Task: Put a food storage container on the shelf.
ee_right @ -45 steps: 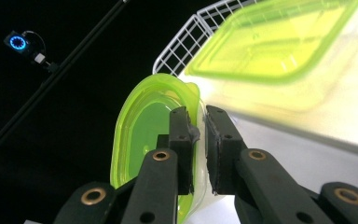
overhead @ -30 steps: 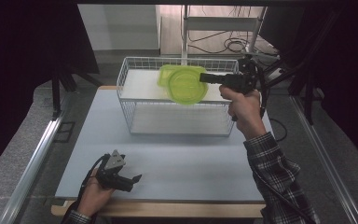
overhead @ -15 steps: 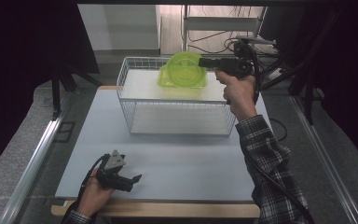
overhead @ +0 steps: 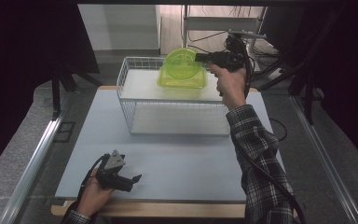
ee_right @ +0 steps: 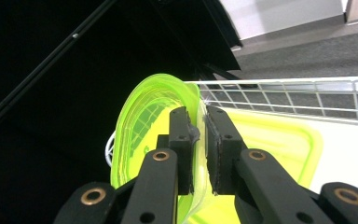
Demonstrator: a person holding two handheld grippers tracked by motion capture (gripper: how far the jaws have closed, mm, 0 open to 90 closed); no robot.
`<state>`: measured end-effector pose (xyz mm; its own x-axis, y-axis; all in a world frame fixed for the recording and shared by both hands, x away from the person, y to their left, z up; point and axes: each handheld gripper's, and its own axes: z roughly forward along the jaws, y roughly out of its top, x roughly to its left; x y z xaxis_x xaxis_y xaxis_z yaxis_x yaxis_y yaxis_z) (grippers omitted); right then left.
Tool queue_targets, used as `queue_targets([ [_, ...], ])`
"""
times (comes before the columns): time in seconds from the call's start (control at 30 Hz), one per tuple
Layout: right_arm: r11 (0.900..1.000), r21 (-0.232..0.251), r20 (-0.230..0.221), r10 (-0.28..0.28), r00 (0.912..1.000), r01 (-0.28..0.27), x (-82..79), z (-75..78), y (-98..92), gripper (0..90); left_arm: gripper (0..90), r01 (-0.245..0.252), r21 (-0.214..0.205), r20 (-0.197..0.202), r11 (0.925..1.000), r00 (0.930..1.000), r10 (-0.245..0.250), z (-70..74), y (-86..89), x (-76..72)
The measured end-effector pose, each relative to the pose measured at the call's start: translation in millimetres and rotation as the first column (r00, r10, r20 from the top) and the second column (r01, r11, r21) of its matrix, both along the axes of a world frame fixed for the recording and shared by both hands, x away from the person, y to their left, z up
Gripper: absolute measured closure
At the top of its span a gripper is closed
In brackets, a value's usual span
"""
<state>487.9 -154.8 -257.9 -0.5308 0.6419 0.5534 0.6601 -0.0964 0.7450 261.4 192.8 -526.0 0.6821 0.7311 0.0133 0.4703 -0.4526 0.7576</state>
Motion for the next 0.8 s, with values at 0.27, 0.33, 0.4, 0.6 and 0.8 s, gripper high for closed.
queue_targets([
  [0.27,0.9997,-0.017,-0.012,-0.02,0.9997,0.02,7.6,-1.7,3.4,79.6,2.6,0.002,0.006,-0.003,1.0,1.0,-0.002,-0.4,-0.4,-0.2],
  [0.33,0.998,-0.053,0.006,-0.035,0.9994,0.035,7.4,-1.3,5.4,78.7,2.6,0.004,0.009,-0.003,1.0,1.0,-0.004,-0.5,-0.6,-0.1],
  [0.4,0.9952,-0.084,0.017,-0.05,0.9986,0.051,7.6,-1.3,6.6,77.4,2.6,0.004,0.012,-0.003,0.9999,1.0,-0.004,-0.7,-1.0,-0.3],
  [0.6,0.988,-0.131,0.026,-0.08,0.9965,0.083,11.1,-3.9,6.8,73.9,2.7,0.007,0.021,-0.004,0.9998,1.0,-0.007,-1.3,-1.4,0.2],
  [0.8,0.9831,-0.159,0.034,-0.086,0.9957,0.091,13.0,-5.2,8.3,71.0,2.7,0.009,0.025,-0.003,0.9996,1.0,-0.009,-1.4,-1.6,0.2],
])
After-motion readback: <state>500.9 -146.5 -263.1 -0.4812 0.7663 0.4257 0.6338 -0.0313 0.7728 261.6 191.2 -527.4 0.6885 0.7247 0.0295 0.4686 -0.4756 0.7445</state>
